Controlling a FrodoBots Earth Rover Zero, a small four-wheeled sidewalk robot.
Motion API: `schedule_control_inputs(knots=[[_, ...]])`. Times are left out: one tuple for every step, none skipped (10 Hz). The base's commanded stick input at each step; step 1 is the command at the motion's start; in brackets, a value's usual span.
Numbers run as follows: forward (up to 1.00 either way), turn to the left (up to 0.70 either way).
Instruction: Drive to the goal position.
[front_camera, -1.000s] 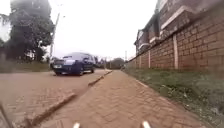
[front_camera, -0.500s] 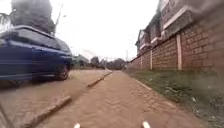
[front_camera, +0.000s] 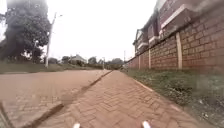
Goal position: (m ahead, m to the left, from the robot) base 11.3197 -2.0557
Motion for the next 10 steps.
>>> schedule_control_inputs(knots=[[0.5, 0.04], [0.5, 0.02], [0.5, 0.0], [0.5, 0.0], [0.5, 0.0], [0.5, 0.04], [0.5, 0.22], [0.5, 0.16], [0.5, 0.12], [0.5, 0.11]])
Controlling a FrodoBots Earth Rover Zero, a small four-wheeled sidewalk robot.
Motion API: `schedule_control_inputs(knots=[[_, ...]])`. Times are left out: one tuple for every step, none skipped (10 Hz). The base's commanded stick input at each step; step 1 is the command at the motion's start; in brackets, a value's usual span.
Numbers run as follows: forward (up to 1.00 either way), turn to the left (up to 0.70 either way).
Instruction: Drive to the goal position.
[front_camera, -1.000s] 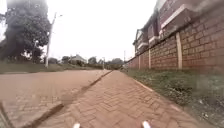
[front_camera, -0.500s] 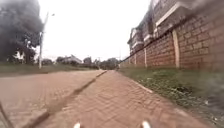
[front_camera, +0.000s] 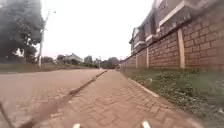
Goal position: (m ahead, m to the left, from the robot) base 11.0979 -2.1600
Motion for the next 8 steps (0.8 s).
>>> schedule_control_inputs(knots=[[0.5, 0.11], [0.5, 0.07], [0.5, -0.06], [0.5, -0.41], [0.5, -0.48], [0.5, -0.42], [0.5, -0.21], [0.5, 0.02]])
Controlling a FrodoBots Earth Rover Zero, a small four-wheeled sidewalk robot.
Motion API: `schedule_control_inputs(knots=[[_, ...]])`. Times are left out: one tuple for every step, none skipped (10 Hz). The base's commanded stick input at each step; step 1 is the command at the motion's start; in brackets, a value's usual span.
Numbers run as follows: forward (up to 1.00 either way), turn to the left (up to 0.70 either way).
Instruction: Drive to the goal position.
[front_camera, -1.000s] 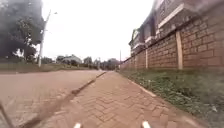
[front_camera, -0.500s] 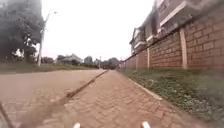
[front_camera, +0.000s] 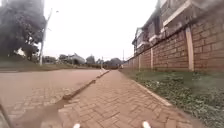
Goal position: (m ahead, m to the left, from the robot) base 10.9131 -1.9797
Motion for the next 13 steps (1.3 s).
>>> schedule_control_inputs(knots=[[0.5, 0.19], [0.5, 0.17], [0.5, 0.1], [0.5, 0.04], [0.5, 0.0], [0.5, -0.35], [0.5, -0.17], [0.5, 0.02], [0.5, 0.08], [0.5, 0.04], [0.5, 0.01], [0.5, 0.0], [0.5, 0.0]])
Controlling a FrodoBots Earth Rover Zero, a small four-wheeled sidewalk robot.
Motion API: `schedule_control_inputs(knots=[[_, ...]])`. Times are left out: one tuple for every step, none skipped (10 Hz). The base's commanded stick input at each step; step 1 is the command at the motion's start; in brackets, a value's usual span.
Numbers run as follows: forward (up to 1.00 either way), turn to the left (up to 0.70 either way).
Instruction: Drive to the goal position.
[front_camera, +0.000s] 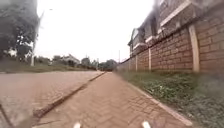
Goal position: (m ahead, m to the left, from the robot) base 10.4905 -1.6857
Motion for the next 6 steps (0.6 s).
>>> schedule_control_inputs(knots=[[0.5, 0.0], [0.5, 0.09], [0.5, -0.26], [0.5, -0.5], [0.5, -0.48], [0.5, -0.19]])
